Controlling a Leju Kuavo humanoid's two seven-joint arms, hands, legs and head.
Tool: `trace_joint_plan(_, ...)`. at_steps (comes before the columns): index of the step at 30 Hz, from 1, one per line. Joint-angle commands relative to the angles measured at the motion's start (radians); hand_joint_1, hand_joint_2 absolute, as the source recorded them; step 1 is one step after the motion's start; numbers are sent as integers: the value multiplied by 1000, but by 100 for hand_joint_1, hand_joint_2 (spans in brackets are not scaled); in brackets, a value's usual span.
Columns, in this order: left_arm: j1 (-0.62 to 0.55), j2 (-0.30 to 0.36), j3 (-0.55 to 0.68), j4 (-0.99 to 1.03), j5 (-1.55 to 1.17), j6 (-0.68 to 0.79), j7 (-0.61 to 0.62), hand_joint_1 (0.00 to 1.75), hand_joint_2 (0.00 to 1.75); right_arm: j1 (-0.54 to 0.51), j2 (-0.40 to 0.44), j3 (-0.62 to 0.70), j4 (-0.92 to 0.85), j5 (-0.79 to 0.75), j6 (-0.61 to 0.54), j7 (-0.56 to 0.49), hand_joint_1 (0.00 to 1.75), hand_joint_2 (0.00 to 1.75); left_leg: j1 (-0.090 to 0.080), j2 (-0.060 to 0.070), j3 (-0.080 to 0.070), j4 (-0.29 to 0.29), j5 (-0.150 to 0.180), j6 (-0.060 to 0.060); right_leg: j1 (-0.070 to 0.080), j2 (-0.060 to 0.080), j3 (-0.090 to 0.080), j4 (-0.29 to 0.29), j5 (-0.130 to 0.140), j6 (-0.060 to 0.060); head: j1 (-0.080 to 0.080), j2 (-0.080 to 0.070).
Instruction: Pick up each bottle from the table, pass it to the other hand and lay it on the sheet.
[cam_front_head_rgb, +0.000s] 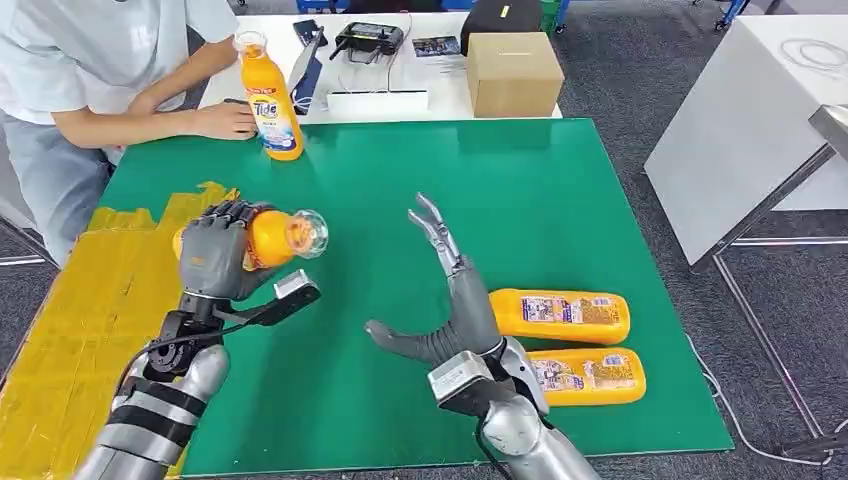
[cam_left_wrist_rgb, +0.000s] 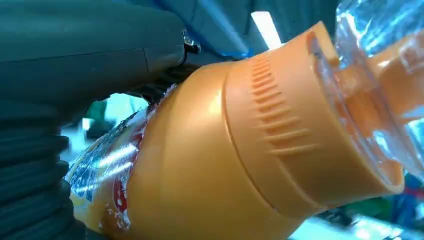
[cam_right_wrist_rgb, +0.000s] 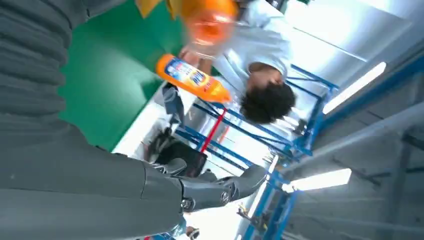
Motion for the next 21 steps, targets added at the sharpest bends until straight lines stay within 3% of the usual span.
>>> trace_joint_plan(1,-167,64,-122,377,-172,15,76,175,175,-11,-36,-28,-64,-23,5,-9,0,175,0,-2,3,-1,-1,0,0,-2,4,-1,-1,0,0,0)
trace_joint_plan(7,-253,84,-136,635,-313,84,182,175,175,-16,-44,-31,-69,-24,-36,-2,0,175,0,-1,3,-1,-1,0,0,0,3,-1,-1,0,0,0)
trace_joint_plan(10,-292,104,-210,734,-313,71,259,175,175,-18,-49,-22,-70,-23,-47,-2,0,175,0,-1,4,-1,-1,0,0,-1,5,-1,-1,0,0,0)
trace_joint_plan(19,-340,123,-249,843,-310,8,387,175,175,-15,-54,-9,-68,-16,-56,9,0,175,1,-1,2,0,-1,0,1,0,4,-1,-1,0,0,0)
trace_joint_plan(21,-337,116,-215,849,-281,6,365,175,175,-14,-54,-8,-67,-14,-56,10,0,175,1,0,3,0,-2,0,1,1,3,0,-1,0,0,0)
